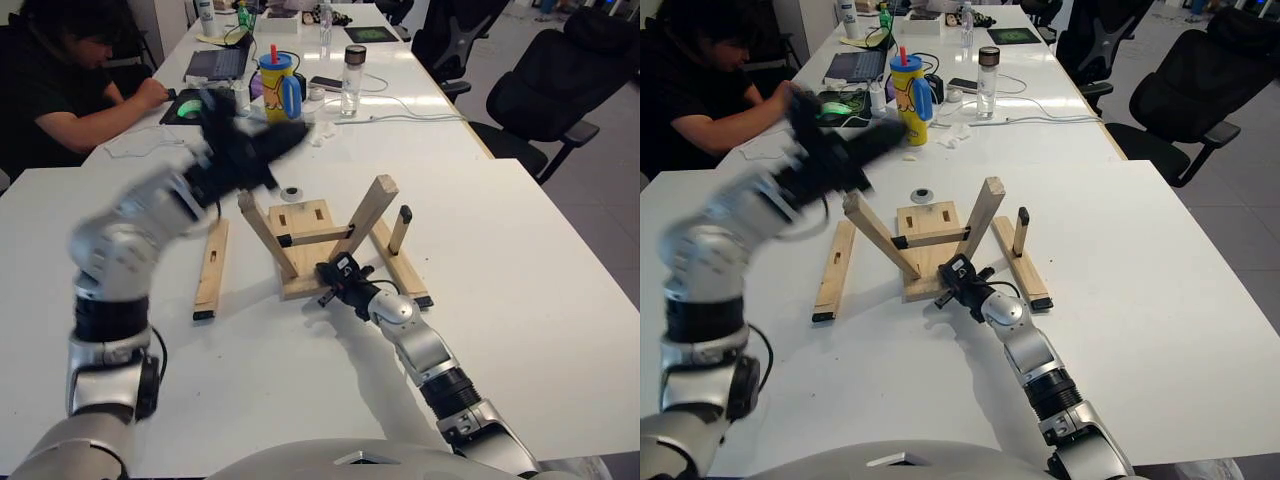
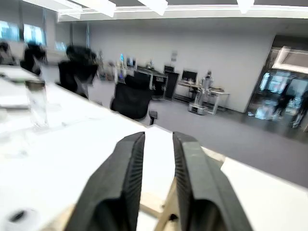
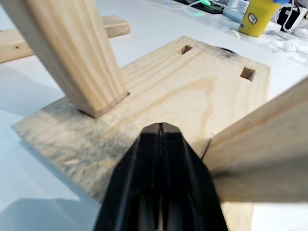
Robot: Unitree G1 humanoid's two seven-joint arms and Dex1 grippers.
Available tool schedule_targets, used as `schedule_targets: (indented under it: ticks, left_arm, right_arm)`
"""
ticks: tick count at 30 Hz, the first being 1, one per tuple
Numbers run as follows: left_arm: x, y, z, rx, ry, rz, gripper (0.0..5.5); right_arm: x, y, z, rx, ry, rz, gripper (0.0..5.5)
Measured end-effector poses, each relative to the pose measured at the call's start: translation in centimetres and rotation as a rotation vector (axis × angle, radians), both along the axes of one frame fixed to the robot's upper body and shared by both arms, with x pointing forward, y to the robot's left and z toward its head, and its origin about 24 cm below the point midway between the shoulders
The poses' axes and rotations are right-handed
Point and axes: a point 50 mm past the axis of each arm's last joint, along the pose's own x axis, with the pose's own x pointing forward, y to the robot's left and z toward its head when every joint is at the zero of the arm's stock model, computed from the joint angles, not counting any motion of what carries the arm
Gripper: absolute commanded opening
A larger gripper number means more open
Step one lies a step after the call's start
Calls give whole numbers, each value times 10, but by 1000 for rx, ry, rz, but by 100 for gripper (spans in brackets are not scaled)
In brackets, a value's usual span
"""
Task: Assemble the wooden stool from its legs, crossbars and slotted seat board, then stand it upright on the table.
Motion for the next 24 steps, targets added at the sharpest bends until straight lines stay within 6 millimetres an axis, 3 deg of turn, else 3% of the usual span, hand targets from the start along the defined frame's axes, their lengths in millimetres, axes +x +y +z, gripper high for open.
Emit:
schedule_targets:
  ticks: [3, 7, 10, 12, 14, 16, 18, 22, 24]
  left_arm:
    - [7, -1, -2, 5, -93, 129, 3]
    - [18, 10, 8, -82, -144, 235, 3]
    - [11, 14, 49, -223, -281, 188, 3]
    - [-9, 7, 68, -322, -316, 2, 3]
    - [-33, -2, 59, -317, -256, -234, 3]
    - [-47, 1, 30, -233, -125, -336, 3]
    - [-45, 14, 15, -193, -62, -266, 3]
    - [-39, 42, 18, -168, -126, -56, 3]
    - [-64, 34, -2, -129, -35, -146, 3]
  right_arm:
    - [1, 0, -2, -6, 10, -4, 0]
    - [1, 1, -1, 1, 10, -2, 0]
    - [1, 2, -1, 7, -1, 0, 0]
    - [0, 2, 0, 41, -27, 0, 0]
    - [-10, 4, 1, 141, -40, 19, 0]
    - [-22, 6, 1, 212, -44, 50, 0]
    - [-24, 4, 8, 251, -80, 52, 0]
    - [-29, -3, 44, 348, -231, 81, 0]
    - [-45, -15, 45, 349, -201, 108, 0]
